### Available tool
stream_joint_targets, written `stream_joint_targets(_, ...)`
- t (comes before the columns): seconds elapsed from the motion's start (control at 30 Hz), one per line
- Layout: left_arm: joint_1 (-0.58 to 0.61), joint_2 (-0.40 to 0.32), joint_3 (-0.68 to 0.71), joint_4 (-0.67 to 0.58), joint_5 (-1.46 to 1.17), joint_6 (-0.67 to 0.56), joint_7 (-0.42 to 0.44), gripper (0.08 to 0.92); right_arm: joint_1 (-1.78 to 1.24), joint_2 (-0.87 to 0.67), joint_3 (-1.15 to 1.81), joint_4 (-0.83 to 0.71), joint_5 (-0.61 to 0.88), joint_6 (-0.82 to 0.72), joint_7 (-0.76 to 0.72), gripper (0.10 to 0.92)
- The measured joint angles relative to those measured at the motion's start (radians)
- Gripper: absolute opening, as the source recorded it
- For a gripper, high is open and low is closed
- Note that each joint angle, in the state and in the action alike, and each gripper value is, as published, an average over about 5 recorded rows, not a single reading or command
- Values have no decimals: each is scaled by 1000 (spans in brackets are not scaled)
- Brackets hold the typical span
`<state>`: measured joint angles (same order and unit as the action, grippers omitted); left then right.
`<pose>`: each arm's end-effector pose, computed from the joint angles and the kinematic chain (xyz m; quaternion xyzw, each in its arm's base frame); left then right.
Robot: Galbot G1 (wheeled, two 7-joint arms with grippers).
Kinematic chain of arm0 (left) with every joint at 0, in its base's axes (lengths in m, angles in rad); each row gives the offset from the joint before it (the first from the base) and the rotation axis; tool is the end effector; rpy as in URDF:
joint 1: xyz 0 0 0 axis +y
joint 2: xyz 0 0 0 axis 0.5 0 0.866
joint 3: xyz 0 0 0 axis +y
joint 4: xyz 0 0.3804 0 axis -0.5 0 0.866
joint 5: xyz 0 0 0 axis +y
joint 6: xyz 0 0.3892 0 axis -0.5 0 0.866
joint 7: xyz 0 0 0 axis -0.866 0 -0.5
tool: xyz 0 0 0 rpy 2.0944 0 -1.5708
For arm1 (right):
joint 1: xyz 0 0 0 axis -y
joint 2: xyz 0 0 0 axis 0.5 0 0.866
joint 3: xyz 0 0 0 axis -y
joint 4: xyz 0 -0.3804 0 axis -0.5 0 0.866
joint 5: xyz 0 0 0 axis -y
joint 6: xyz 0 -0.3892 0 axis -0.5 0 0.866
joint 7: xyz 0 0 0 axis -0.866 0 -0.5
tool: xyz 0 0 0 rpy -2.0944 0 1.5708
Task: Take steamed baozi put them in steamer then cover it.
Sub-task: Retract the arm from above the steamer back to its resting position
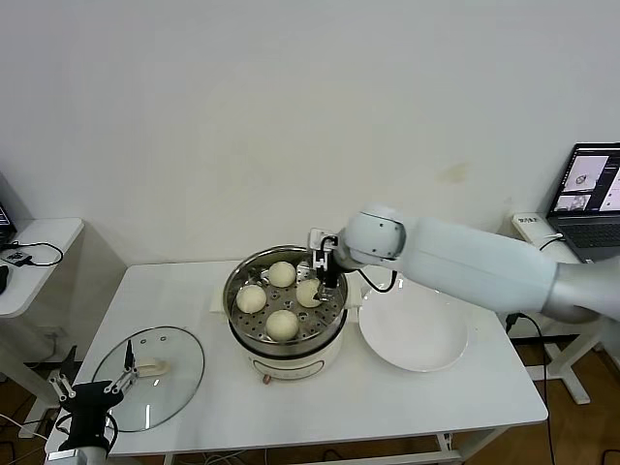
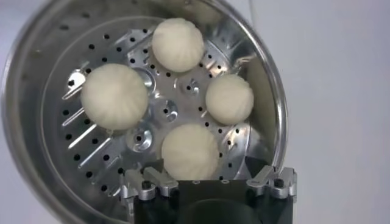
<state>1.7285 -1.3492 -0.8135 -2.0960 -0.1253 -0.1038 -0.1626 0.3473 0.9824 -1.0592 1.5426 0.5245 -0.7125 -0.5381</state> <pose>0.1501 0.1346 -0.3272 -0.1345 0.9845 0.1128 0.0035 0.5323 0.1064 -0.0996 0.4683 -0.6905 0.4833 0.2652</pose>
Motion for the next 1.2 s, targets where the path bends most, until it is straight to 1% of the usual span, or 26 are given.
stream_joint_targets(0.1,-5,1,3,5,4,7,-8,823,-58,-70,58,65,15,33,82,823)
stream_joint_targets(0.23,-12,3,5,12,14,18,-21,823,-207,-172,188,149,15,115,207,823)
stream_joint_targets(0.37,-24,7,8,24,39,33,-43,823,-438,-238,401,214,-16,238,311,823)
stream_joint_targets(0.47,-35,6,14,33,74,45,-65,823,-637,-247,597,246,-62,344,362,823)
stream_joint_targets(0.67,-59,-1,16,69,212,45,-103,823,-1034,-175,986,291,-184,558,404,823)
stream_joint_targets(0.87,-83,9,-3,120,449,18,-114,823,-1386,-48,1310,311,-283,735,416,823)
stream_joint_targets(1.03,-89,35,-31,165,703,-5,-116,823,-1601,64,1520,310,-355,855,436,823)
stream_joint_targets(1.2,-79,82,-47,215,969,-7,-90,823,-1717,153,1671,292,-415,948,464,823)
